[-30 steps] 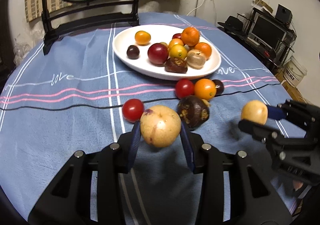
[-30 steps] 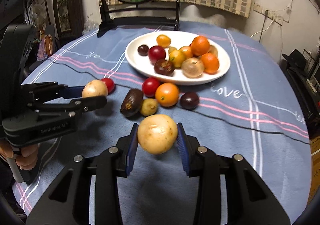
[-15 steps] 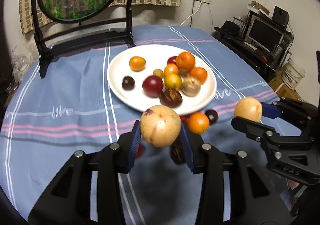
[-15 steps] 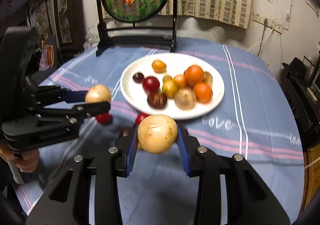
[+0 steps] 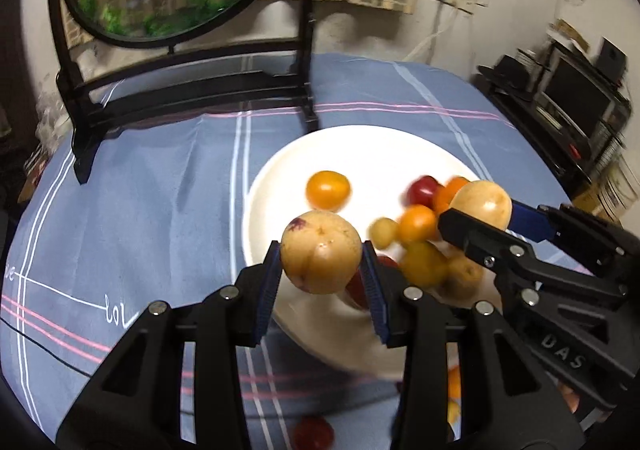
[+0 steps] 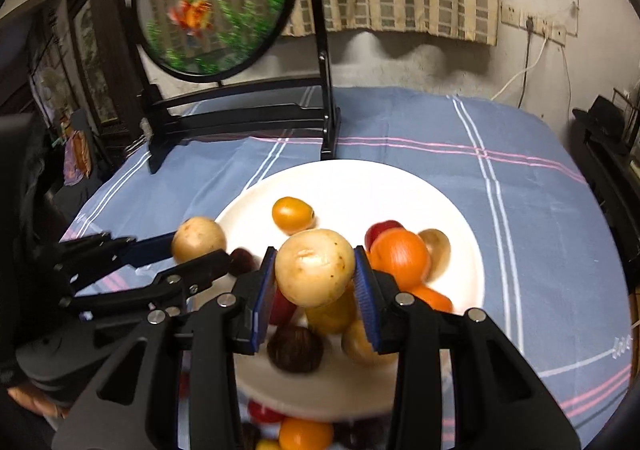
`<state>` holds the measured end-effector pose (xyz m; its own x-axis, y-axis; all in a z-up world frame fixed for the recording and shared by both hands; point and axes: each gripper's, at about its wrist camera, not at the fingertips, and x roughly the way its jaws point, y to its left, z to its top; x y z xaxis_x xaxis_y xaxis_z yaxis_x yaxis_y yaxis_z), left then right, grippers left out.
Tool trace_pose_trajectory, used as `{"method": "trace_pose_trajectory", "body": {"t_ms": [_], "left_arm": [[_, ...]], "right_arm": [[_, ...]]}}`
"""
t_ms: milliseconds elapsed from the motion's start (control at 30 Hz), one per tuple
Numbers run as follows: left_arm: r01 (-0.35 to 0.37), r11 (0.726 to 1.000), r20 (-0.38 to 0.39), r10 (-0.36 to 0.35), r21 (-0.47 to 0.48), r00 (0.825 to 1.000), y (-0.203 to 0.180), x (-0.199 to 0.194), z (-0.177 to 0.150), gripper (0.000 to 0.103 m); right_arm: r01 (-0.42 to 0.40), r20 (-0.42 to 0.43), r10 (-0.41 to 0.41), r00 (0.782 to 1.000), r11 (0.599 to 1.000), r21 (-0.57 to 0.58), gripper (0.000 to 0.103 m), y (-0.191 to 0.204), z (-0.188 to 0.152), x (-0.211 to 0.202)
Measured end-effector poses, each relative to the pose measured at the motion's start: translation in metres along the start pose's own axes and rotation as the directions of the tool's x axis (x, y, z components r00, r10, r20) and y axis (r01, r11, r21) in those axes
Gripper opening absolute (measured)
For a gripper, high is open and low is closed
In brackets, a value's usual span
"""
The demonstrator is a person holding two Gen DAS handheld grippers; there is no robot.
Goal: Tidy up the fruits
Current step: 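Carry both pale fruits onto the white plate and open both tools, then move both open tools back toward the fruit cluster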
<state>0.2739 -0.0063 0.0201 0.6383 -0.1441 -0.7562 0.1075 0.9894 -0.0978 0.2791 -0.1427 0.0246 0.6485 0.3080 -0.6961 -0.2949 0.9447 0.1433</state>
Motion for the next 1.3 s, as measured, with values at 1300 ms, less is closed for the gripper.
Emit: {"method": "trace_pose_trajectory", "body": {"t_ms": [1300], "left_arm": [[0.038, 0.998, 0.03, -0.037, -0.04, 0.999, 0.014, -0.073, -0.076, 0.07]], "right_arm": [[0.024, 0.052, -0.03, 0.998, 0.992, 0.124, 0.06, -0.025, -0.098, -0.1]]}}
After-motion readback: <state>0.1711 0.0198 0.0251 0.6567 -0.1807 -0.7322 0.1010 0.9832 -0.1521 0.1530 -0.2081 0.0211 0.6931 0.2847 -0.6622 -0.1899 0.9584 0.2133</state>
